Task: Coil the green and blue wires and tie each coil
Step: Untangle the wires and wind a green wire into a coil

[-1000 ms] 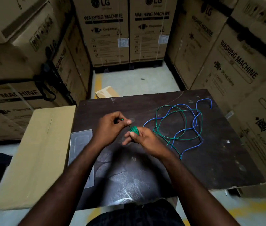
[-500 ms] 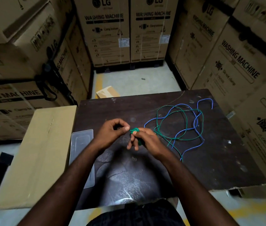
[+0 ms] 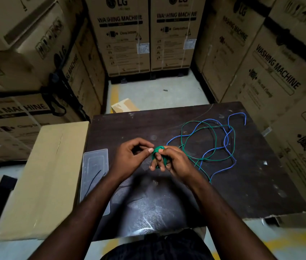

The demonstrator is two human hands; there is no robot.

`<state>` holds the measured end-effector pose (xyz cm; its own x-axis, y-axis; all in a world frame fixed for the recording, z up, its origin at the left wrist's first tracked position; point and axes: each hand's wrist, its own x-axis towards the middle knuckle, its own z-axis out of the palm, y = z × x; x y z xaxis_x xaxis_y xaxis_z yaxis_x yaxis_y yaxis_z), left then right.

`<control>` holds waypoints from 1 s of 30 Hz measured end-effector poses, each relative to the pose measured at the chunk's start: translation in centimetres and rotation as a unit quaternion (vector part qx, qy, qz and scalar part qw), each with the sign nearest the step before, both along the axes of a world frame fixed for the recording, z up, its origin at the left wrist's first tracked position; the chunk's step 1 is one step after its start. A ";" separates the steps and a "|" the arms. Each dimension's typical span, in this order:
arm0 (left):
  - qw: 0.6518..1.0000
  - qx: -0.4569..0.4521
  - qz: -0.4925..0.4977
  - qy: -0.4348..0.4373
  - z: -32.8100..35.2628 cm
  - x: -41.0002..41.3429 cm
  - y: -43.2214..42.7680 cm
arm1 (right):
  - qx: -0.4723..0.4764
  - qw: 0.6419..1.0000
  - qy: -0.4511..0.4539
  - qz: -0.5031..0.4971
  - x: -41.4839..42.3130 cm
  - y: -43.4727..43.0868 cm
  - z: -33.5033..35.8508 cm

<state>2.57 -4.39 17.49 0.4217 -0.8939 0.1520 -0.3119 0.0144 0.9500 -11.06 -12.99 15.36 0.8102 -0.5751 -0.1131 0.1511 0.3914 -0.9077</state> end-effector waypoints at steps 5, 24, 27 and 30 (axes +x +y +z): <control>1.000 -0.016 0.013 -0.002 -0.3 -0.1 0.2 | 0.002 1.000 0.005 0.007 0.1 -0.4 -0.2; 0.989 0.023 -0.092 0.117 -1.5 0.8 0.3 | 0.042 0.996 0.000 0.077 -0.4 -0.9 -0.6; 0.990 0.020 -0.087 0.109 -1.5 0.8 0.3 | 0.060 0.994 -0.020 0.088 -0.3 -0.9 -0.5; 0.992 0.009 -0.083 0.099 -1.3 0.4 0.1 | 0.090 0.989 -0.025 0.110 -0.4 -1.1 -0.3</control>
<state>3.00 -4.24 16.24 0.2887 -0.9553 0.0635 -0.1133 0.0317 0.9931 -11.48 -14.10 15.07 0.9210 -0.3577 -0.1540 0.0871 0.5747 -0.8137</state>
